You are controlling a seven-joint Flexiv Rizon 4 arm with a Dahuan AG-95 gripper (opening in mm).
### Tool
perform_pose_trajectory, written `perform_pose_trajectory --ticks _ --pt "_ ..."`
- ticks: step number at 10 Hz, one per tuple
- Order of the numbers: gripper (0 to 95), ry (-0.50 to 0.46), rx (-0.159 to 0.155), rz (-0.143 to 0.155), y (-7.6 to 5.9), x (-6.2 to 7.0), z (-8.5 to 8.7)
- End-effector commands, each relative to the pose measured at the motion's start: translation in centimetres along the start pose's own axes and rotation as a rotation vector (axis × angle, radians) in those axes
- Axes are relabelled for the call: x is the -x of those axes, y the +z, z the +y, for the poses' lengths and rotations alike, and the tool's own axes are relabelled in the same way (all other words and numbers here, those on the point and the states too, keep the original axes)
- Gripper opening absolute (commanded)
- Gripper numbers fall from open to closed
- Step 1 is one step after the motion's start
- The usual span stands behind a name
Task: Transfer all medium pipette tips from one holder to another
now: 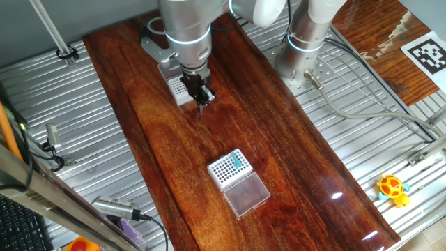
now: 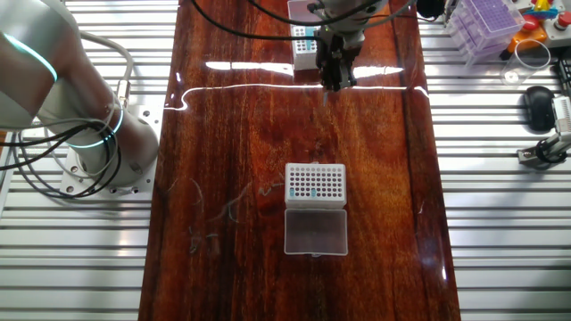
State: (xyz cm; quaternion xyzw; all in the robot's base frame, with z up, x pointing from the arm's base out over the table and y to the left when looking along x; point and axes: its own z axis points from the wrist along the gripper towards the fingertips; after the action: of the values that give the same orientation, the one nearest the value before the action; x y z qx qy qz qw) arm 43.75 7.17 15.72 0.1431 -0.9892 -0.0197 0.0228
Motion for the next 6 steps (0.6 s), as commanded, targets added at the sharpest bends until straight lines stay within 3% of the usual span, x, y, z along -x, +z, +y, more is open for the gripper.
perform_pose_trajectory --ticks 1,6 --pt "0.0 -0.231 0.014 0.029 -0.04 -0.09 -0.01" --pt "0.0 -0.308 0.008 0.028 -0.04 -0.09 -0.01"
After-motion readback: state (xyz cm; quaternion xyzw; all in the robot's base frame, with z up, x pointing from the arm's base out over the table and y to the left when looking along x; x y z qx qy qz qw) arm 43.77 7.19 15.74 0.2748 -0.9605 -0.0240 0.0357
